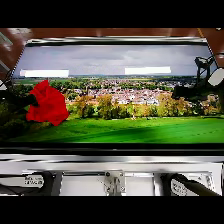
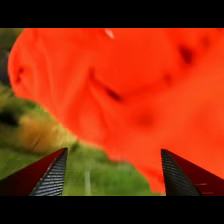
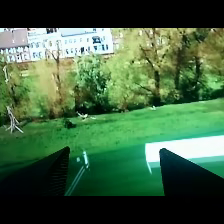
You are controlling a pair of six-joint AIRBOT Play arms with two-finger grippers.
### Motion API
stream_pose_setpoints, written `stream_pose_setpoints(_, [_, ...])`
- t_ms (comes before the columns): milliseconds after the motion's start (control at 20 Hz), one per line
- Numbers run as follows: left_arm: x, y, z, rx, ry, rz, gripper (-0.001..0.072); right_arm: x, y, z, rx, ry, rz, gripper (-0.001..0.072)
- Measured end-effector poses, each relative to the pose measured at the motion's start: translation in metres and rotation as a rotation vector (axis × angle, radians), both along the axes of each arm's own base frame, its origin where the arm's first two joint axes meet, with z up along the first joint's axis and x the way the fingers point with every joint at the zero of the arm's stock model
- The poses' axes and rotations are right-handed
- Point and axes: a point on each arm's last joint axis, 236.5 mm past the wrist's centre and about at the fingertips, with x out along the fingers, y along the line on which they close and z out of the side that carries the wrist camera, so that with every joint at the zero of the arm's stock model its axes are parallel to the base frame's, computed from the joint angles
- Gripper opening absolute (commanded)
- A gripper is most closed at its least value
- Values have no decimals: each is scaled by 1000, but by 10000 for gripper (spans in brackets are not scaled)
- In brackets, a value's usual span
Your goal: Fold the shirts.
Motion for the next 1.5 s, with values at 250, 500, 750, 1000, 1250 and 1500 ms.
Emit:
stream_pose_setpoints(250, [42,-20,-42,-165,-96,58,414,1,4,-16,21,45,5,678])
stream_pose_setpoints(500, [65,-54,-33,-255,-165,-19,49,-8,10,-21,42,90,27,673])
stream_pose_setpoints(750, [80,-113,107,-201,-454,-284,49,-9,3,-14,-10,82,87,557])
stream_pose_setpoints(1000, [16,-227,298,-184,-874,-562,49,-8,5,71,-39,-123,106,557])
stream_pose_setpoints(1250, [-71,-330,403,-378,-1166,-734,49,-45,10,178,-83,-388,109,558])
stream_pose_setpoints(1500, [-89,-419,353,-542,-1047,-852,49,-91,14,188,-89,-347,121,558])
